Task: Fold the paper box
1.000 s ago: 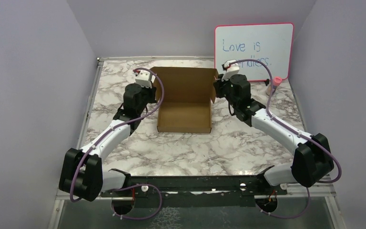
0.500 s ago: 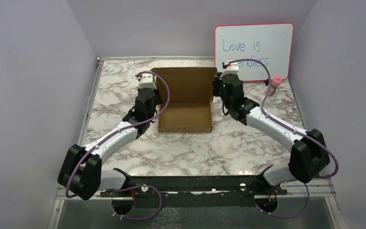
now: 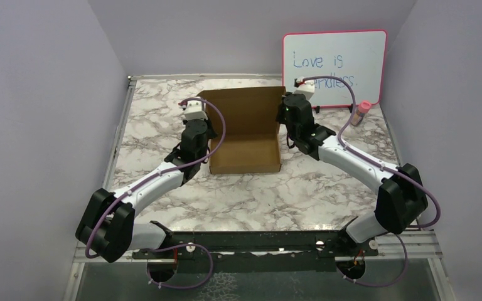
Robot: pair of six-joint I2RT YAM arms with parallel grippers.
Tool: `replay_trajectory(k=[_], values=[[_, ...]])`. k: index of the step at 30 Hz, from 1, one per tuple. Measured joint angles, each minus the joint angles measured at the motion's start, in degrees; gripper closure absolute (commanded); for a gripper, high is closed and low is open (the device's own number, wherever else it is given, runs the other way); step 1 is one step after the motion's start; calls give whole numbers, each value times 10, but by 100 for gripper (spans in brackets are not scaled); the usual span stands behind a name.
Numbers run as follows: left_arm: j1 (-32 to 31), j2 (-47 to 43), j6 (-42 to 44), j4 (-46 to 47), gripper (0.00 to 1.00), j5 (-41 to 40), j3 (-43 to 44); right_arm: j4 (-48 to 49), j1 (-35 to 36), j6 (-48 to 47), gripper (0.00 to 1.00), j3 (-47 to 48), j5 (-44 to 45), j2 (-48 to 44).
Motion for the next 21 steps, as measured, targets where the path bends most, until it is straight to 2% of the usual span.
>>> replay_trajectory(k=[21], values=[[-17,-4,-61,51,99,-13,-41,17,27,64,89,-28,54,-8]])
